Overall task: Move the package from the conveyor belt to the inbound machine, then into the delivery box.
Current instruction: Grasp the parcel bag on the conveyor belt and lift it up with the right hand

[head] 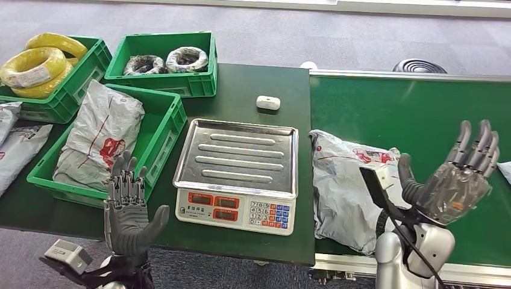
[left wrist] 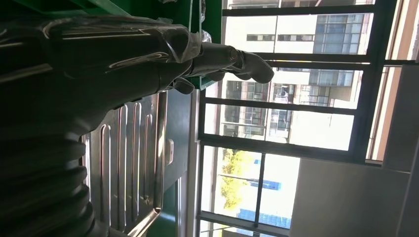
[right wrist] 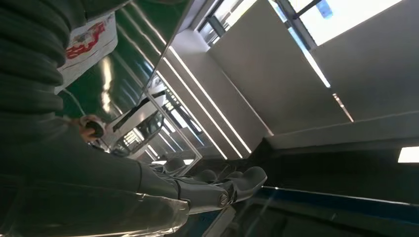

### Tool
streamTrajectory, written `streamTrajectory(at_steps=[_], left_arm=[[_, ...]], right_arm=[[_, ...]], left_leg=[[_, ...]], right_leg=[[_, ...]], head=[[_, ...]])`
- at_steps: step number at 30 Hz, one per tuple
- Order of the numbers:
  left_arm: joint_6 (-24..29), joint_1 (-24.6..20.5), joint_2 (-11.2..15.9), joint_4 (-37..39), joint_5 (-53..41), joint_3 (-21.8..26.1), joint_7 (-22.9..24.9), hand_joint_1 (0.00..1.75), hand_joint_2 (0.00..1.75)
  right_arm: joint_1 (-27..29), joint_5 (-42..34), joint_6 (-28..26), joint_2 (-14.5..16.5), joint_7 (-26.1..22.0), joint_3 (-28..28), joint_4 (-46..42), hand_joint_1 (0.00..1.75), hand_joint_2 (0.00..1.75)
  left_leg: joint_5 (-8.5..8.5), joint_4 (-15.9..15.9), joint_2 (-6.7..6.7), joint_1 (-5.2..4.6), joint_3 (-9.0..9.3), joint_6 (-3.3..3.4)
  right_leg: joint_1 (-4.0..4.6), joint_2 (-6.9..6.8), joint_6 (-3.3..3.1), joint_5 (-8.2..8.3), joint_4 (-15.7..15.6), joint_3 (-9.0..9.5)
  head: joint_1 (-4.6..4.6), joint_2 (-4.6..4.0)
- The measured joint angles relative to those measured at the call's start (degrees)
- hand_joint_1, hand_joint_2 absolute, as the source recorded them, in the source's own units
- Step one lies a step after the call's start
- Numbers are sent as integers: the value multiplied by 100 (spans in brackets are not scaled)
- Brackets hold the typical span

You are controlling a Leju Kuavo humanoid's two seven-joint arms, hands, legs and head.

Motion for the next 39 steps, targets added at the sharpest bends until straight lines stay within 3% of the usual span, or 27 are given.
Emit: streamTrajectory(at_steps=[9, 16, 18, 20, 24, 28, 39], left_arm=[[2, 12, 49, 40, -1, -55, 0, 0, 175], [149, 123, 64, 34, -11, -86, -1, 0, 175], [233, 173, 73, 12, -11, -89, -2, 0, 175], [310, 234, 90, -43, -10, -88, -3, 0, 175], [361, 321, 156, -186, -7, -69, -6, 0, 175], [348, 376, 198, -254, -10, -48, -6, 0, 175], [528, 530, 291, -407, -15, -22, -7, 0, 175]], right_arm=[[-59, 6, 2, 101, -114, -778, -2, 0, 175], [-366, -84, 5, 181, -749, -1552, 127, 0, 175], [-482, -107, 28, 219, -673, -1803, 247, 0, 175], [-553, -633, 240, 182, -498, -1873, 531, 0, 175], [-531, -2197, 1475, 19, -353, -1542, 1017, 0, 175], [-429, -2749, 2265, -61, -341, -1108, 1189, 0, 175], [229, -3478, 3224, -102, -243, 75, 1306, 0, 175]], left_leg=[[0, -1, 4, 1, 1, 0], [0, -1, 4, 0, 0, 0], [0, -2, 3, 1, 0, 0], [0, -2, 4, 3, -1, 0], [0, -2, 5, 2, 0, -1], [1, -2, 0, 3, 0, -1], [0, -3, 3, 3, -5, -1]], right_leg=[[2, 4, -1, 0, 1, 1], [0, 4, 0, 0, 0, 0], [2, 4, -1, 0, 1, 2], [4, 4, -1, -1, 1, 3], [4, 4, -1, 0, 1, 1], [4, 0, -1, -1, 1, 1], [4, 2, -1, -4, 1, -3]], head=[[0, 0], [0, 0], [-1, 0], [0, 0], [0, 0], [1, 0], [1, 0]])
